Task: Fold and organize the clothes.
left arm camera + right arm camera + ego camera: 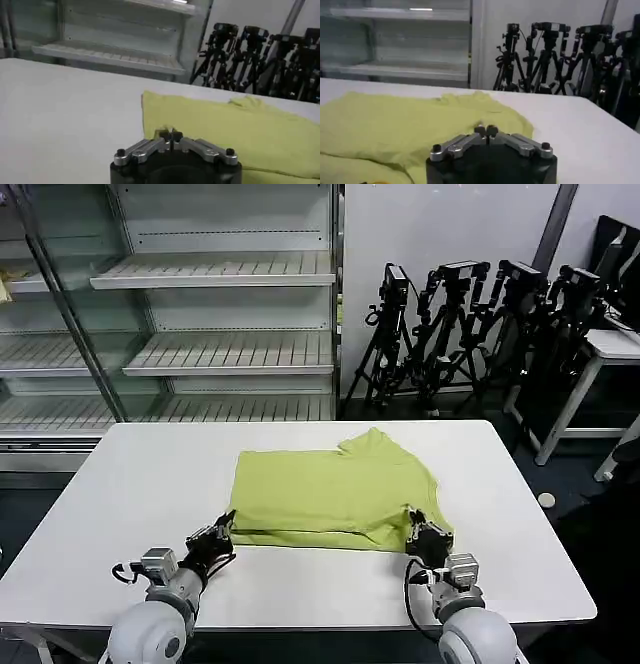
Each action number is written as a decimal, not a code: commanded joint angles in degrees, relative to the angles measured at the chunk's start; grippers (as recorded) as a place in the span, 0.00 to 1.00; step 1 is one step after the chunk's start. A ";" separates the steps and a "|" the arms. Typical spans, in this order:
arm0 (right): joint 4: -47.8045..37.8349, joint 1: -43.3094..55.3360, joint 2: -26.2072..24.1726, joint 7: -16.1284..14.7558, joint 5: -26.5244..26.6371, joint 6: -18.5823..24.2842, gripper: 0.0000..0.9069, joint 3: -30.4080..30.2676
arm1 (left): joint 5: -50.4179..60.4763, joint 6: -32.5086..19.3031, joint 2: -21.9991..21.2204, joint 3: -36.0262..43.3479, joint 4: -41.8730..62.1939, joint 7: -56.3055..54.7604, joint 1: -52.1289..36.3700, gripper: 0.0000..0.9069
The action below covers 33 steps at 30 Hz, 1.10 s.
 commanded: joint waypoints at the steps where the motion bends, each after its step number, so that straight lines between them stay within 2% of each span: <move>1: -0.42 -0.66 0.18 -0.93 -0.95 0.31 1.00 0.40 | -0.10 0.15 -0.03 -0.06 0.04 0.15 0.81 1.00; 8: 2.51 -6.17 -0.11 -3.38 -2.95 2.63 1.00 2.67 | 0.13 -0.19 -0.62 -0.86 -2.07 0.26 4.20 1.00; 18: 1.20 -9.49 1.19 -1.21 0.28 1.41 1.00 8.47 | 0.39 -0.17 -1.25 -0.33 -1.00 0.48 4.53 1.00; 19: 1.23 -9.68 1.26 -0.89 0.95 0.81 1.00 8.99 | 0.51 -0.20 -1.21 -0.17 -0.87 0.51 4.48 0.90; 21: 1.06 -9.90 1.27 -0.19 1.87 -0.33 1.00 9.67 | 0.95 -0.32 -0.92 0.27 -0.16 0.66 4.24 0.59; 22: 0.92 -9.90 1.23 -0.01 1.95 -0.70 1.00 9.74 | 0.96 -0.33 -0.85 0.35 -0.08 0.65 4.09 0.22; 23: 0.77 -9.87 1.18 0.19 2.26 -1.30 1.00 9.77 | 0.96 -0.41 -0.79 0.41 0.12 0.64 3.94 0.02; 24: 0.68 -9.83 1.17 0.53 2.83 -2.17 0.98 9.67 | 0.94 -0.59 -0.73 0.45 0.29 0.64 3.60 0.02; 25: 0.67 -9.82 1.18 0.89 3.07 -2.36 0.83 9.57 | 0.95 -0.78 -0.75 0.44 0.41 0.62 3.48 0.02; 26: 0.72 -9.84 1.28 1.14 3.55 -2.71 0.63 9.41 | 0.95 -0.99 -0.77 0.44 0.52 0.58 3.36 0.02; 27: 0.84 -9.88 1.35 1.26 4.08 -2.87 0.00 9.20 | 0.93 -1.12 -0.82 0.45 0.79 0.58 3.23 0.02; 33: 1.07 -10.06 1.94 1.60 4.65 -2.51 0.00 8.05 | 0.65 -1.03 -0.98 1.06 1.53 0.80 3.25 0.02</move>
